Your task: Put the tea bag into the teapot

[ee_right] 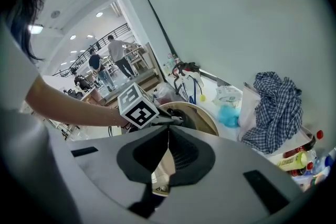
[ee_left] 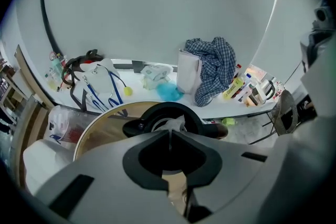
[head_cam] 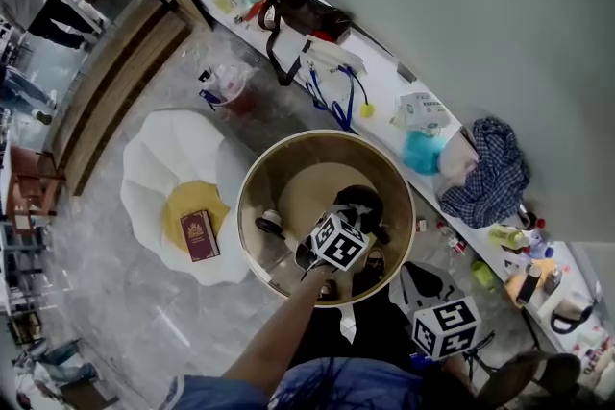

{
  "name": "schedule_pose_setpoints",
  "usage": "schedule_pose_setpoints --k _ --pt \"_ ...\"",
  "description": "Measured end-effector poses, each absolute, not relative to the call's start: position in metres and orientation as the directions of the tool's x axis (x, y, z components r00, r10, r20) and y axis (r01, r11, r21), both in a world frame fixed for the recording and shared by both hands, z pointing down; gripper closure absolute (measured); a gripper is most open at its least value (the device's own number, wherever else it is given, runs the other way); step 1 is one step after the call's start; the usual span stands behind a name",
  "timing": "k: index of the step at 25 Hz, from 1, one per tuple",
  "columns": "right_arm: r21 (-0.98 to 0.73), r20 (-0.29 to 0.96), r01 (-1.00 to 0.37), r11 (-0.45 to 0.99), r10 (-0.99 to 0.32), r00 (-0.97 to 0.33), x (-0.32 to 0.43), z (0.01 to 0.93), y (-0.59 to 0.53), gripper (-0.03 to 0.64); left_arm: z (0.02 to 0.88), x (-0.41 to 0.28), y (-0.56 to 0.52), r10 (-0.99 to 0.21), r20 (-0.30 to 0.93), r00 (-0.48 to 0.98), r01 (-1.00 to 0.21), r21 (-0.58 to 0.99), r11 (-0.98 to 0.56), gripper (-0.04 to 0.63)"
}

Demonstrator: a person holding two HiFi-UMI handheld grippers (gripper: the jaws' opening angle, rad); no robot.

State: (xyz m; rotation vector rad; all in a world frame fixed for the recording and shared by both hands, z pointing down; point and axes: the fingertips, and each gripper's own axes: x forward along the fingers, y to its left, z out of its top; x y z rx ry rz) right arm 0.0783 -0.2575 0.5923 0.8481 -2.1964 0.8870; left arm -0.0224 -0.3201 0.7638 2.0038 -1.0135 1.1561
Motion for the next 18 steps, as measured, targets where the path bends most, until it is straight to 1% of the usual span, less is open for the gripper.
schedule_pose_setpoints --k 7,8,10,11,13,18 --pt "-0.364 0.728 -0.74 0.566 -0.323 -0.605 0.08 0.595 -0.251 0.598 0.77 -0.015 -0.321 -0.286 0.906 0.313 -0.82 0.106 -0.562 0.566" --pt "-0.364 0.727 -0.74 0.565 -0.324 -0.605 0.08 0.595 -0.25 0.598 0.769 -0.015 -0.32 -0.287 0.904 0.316 -0.819 0.108 -0.563 0.554" --pt "-0.367 0.725 -0.74 0.563 -0.325 -0.607 0.079 0.594 -0.25 0.598 0.765 -0.014 -0.319 -0.291 0.898 0.33 -0.821 0.121 -0.557 0.48" --pt "-0.367 0.725 -0.741 0.563 -0.326 -0.607 0.079 0.594 -0.25 0.598 0.763 -0.013 -0.319 -0.295 0.894 0.338 -0.823 0.129 -0.554 0.463" --pt "-0.364 0.724 -0.741 0.564 -0.33 -0.606 0.079 0.594 -0.25 0.598 0.758 -0.012 -0.319 -0.307 0.885 0.35 -0.825 0.137 -0.548 0.453" --pt "-0.365 0.718 -0.738 0.567 -0.333 -0.611 0.077 0.592 -0.245 0.598 0.743 -0.018 -0.322 -0.367 0.865 0.342 -0.848 0.115 -0.518 0.454"
